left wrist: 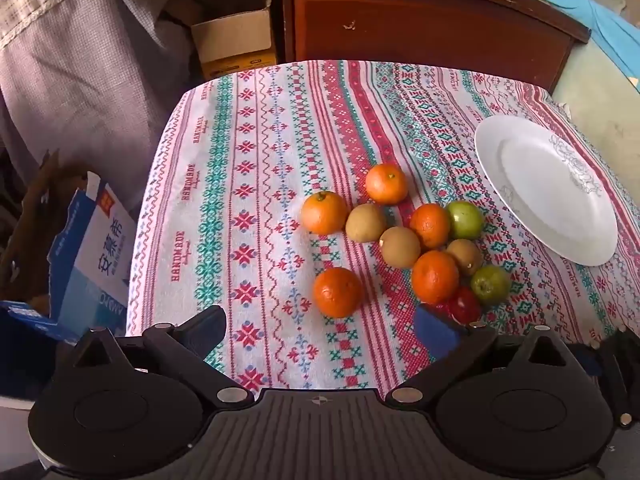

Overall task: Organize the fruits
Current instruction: 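Move the right gripper toward the red cherry tomato beside the fruit pile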

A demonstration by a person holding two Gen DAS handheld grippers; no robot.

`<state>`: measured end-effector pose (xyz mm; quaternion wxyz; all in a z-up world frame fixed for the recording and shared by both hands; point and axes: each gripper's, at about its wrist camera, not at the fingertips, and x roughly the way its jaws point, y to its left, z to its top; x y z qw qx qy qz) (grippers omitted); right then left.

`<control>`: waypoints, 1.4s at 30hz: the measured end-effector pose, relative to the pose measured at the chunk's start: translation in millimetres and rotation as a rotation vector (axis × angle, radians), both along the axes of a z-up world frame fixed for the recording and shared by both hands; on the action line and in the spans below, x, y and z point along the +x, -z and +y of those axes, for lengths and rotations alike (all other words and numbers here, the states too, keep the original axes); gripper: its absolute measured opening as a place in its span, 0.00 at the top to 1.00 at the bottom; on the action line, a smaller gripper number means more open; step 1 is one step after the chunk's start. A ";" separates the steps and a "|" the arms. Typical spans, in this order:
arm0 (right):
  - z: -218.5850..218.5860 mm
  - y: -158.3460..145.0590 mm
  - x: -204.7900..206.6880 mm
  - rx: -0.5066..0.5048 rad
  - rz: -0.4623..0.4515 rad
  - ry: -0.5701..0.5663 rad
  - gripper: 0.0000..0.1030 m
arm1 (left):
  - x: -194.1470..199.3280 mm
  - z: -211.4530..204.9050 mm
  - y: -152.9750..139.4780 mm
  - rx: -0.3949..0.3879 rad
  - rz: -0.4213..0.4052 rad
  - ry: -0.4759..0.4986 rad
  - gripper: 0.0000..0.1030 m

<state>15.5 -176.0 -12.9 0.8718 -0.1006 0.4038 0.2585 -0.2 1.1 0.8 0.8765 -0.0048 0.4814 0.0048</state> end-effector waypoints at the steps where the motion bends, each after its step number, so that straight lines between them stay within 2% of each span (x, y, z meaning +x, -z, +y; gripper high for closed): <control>1: 1.4 -2.5 1.2 -0.017 0.030 0.011 0.01 | 0.1 0.8 -0.8 0.005 0.001 -0.005 0.02; 4: 2.5 -10.1 6.1 -0.043 0.117 0.016 0.01 | 0.9 2.7 -4.2 0.009 -0.006 -0.014 0.02; 7: -8.1 -15.8 8.8 0.023 0.155 0.103 0.01 | -2.7 -0.4 -8.6 0.031 -0.023 -0.025 0.02; 9: -18.0 -21.6 9.5 0.079 0.137 0.176 0.01 | -4.5 4.1 -12.7 0.024 -0.043 -0.039 0.02; 16: -25.1 -38.1 25.2 0.043 0.120 0.350 0.01 | -11.5 9.3 -18.8 0.007 -0.078 -0.092 0.02; 18: -29.0 -43.1 31.8 0.041 0.118 0.378 0.01 | -13.9 13.7 -17.9 -0.022 -0.111 -0.109 0.02; 19: -30.0 -44.7 35.4 0.044 0.114 0.393 0.01 | -13.3 14.6 -16.8 -0.018 -0.099 -0.117 0.02; 23: -30.5 -49.9 48.1 0.038 0.132 0.432 0.01 | -12.2 15.6 -15.9 0.021 -0.088 -0.144 0.02; 29: -30.6 -59.8 56.7 0.016 0.087 0.489 0.02 | -11.8 12.3 -17.1 -0.013 -0.079 -0.144 0.02; 42: -25.1 -43.7 63.9 -0.028 0.155 0.524 0.02 | -12.2 10.4 -11.0 0.019 -0.053 -0.153 0.02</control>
